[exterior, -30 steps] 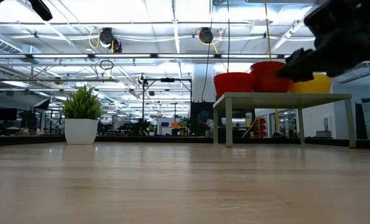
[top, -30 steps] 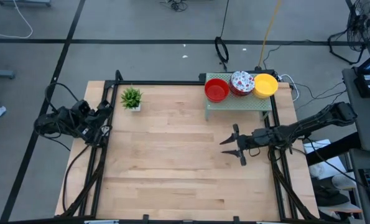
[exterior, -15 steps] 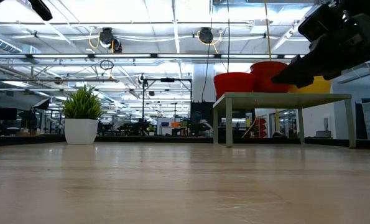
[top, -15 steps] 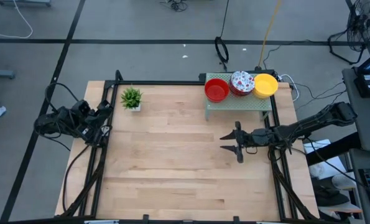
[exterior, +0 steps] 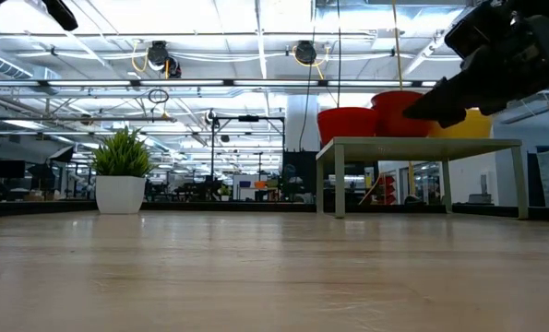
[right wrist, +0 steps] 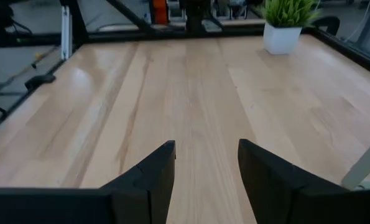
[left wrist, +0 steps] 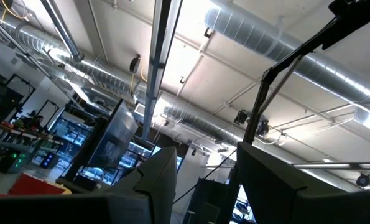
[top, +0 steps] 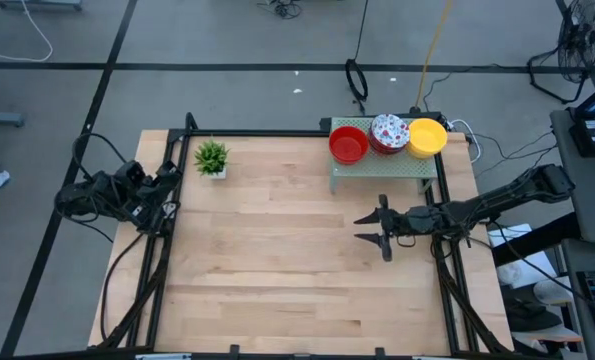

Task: Pick & Place Mini bowls
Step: Return to Home Position

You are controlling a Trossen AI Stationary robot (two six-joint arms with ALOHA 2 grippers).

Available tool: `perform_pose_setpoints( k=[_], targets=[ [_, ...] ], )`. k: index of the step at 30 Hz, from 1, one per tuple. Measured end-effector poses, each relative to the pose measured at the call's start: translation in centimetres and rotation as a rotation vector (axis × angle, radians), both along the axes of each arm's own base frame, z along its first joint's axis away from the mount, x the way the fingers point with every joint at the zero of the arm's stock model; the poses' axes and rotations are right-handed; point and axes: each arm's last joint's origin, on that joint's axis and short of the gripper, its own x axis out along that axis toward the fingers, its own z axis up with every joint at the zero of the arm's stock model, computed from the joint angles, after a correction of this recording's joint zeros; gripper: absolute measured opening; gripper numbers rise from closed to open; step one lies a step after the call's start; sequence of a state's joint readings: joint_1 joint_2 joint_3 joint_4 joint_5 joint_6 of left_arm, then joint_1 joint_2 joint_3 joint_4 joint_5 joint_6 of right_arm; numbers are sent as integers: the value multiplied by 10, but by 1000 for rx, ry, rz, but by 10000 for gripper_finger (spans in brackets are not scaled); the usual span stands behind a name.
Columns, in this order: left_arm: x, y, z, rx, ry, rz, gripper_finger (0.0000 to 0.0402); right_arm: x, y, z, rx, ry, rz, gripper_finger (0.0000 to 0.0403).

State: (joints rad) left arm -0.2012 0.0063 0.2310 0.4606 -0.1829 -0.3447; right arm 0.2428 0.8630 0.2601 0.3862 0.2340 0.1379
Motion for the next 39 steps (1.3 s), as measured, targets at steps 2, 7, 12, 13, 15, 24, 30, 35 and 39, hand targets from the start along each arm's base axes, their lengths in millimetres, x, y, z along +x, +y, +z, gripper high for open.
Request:
perform_pose_setpoints(
  k=[2, 7, 12, 13, 15, 24, 30, 35, 39],
  targets=[
    [0, 0, 0, 0, 0, 0, 173, -5, -1, -2, 6, -25, 0, 162],
    [0, 0, 0, 0, 0, 0, 172, -26, -6, -13, 81, -203, -6, 162],
    [0, 0, 0, 0, -1, 0, 173, -33, -8, 13, 112, -472, 1, 162],
    [0, 0, 0, 0, 1, 0, 173, -33, -8, 12, 78, -465, 5, 162],
    [0, 0, 0, 0, 1, 1, 173, -34, -8, 14, 31, -481, 13, 162],
    [1, 0, -1, 3, 14, 1, 172, -41, -13, 24, -14, -565, -21, 162],
    [1, 0, -1, 3, 16, 1, 173, -44, -18, 25, -29, -571, -58, 162],
    [1, 0, -1, 3, 15, 1, 173, -47, -26, 23, -46, -546, -114, 162],
    [1, 0, -1, 3, 16, 1, 173, -50, -34, 22, -65, -532, -175, 162]
  ],
)
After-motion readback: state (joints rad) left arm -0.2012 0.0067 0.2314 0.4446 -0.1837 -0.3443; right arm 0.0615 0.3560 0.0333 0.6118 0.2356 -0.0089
